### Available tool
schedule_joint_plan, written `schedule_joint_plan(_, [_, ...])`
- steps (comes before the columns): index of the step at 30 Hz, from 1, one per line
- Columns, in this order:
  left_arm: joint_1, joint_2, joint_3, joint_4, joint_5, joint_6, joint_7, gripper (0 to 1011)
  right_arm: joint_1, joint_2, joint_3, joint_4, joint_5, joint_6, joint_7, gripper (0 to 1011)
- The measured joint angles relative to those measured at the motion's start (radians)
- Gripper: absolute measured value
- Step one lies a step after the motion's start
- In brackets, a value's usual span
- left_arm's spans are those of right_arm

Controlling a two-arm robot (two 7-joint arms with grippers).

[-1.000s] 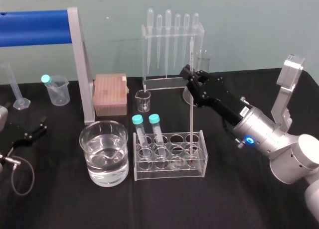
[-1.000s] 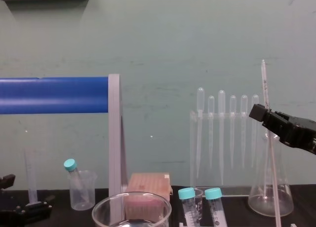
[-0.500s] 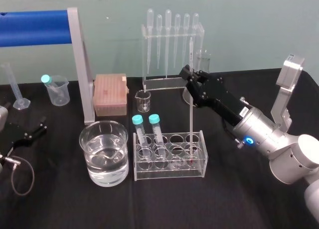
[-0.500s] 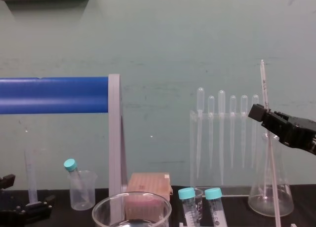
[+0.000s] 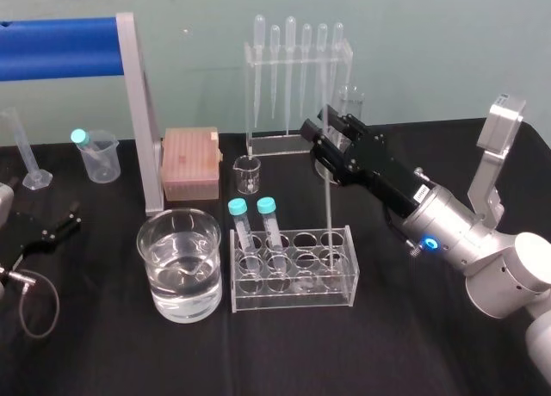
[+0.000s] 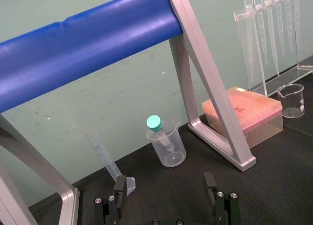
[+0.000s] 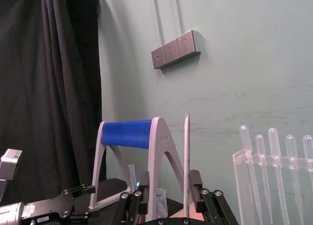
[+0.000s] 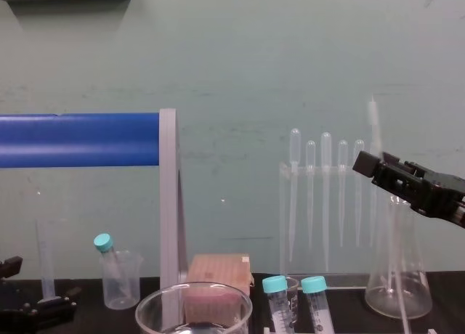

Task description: Hold the thermometer with one hand and immerse one end into the beaker, then reinsert it into the test tube rack.

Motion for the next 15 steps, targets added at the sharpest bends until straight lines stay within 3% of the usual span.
schedule_joint_plan(5, [0.000,0.000,0.000,0.000,0.000,0.000,0.000,1008,0.000,0.000,0.000,0.000,0.000,0.000,0.001,671])
schedule_joint_plan(15, [0.000,0.000,0.000,0.000,0.000,0.000,0.000,1008,0.000,0.000,0.000,0.000,0.000,0.000,0.001,939])
